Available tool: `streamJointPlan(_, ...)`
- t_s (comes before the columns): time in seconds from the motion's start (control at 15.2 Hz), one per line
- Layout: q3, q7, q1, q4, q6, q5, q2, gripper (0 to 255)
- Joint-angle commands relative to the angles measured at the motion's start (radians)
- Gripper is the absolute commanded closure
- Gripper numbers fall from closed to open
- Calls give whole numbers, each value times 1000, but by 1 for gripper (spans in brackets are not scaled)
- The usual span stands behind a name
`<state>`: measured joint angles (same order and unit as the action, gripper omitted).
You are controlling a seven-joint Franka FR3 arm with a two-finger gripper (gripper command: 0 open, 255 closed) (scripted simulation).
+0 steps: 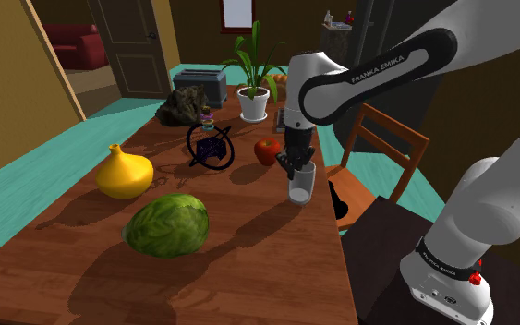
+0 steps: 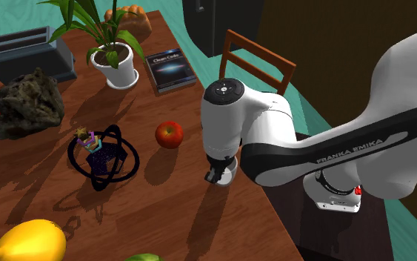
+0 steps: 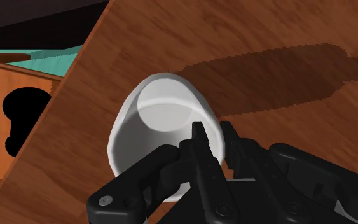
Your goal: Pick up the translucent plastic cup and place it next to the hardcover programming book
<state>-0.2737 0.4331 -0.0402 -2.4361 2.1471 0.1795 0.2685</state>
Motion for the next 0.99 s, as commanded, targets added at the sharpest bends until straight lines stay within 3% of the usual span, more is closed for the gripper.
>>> streamJointPlan(0.0, 3, 0, 0, 16, -32, 0, 16, 255)
streamJointPlan(0.92, 21, 9, 4, 152, -231, -6, 80, 255)
